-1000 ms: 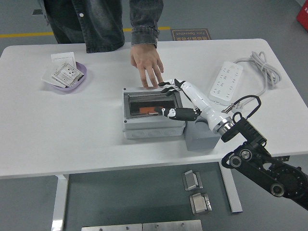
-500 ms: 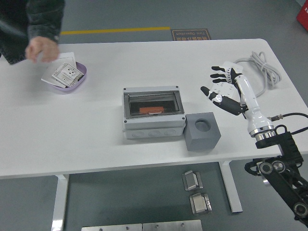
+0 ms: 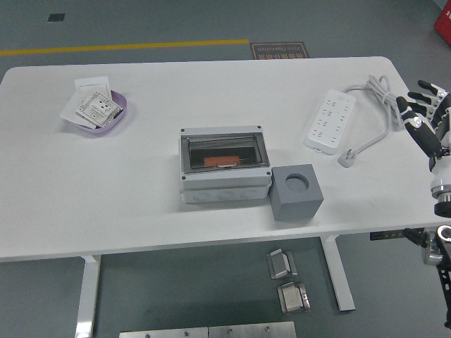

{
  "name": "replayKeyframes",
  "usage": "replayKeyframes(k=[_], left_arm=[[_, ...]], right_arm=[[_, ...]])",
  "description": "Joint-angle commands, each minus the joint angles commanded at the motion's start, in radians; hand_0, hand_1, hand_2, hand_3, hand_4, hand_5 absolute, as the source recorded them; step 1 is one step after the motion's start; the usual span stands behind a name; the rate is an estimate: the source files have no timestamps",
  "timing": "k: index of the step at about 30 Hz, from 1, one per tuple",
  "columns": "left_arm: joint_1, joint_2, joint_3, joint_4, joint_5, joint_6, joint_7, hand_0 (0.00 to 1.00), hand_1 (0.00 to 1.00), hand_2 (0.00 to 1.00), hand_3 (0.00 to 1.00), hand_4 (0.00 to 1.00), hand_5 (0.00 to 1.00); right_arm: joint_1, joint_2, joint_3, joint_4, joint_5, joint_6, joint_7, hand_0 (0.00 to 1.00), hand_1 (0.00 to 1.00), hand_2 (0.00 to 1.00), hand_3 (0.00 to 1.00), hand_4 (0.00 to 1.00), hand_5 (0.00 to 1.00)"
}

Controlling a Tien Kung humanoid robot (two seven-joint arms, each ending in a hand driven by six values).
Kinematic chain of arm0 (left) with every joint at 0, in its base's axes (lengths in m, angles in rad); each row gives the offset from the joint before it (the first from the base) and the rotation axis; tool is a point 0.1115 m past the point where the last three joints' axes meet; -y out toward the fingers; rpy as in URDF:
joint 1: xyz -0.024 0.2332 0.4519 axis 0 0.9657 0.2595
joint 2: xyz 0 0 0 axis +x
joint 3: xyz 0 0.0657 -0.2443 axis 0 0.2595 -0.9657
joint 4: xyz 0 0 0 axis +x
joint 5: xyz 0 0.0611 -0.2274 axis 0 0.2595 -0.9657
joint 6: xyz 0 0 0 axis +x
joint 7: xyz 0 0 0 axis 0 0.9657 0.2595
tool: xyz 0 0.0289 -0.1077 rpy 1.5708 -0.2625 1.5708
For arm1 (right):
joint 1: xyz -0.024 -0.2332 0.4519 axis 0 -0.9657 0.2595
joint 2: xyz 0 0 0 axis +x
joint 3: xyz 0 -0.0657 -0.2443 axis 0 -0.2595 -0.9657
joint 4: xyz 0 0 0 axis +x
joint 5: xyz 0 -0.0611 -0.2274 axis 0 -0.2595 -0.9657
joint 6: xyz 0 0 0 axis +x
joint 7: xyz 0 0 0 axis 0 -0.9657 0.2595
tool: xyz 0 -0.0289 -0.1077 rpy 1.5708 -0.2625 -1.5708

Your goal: Pick up the cylinder from the cube,place it in the box,flap close box

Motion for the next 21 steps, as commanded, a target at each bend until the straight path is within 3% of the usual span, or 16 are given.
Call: replayKeyframes(k=[21], left_arm=[[-0.002, 0.001, 0.005, 0.000, -0.010, 0.003, -0.002, 0.659, 0.680, 0.612, 0.683, 0.696, 0.323]], right_arm=[[-0.018, -0.016, 0.089, 0.011, 0.070, 0.050, 0.035, 0.703, 0.605, 0.653, 0.726, 0.902, 0.482]])
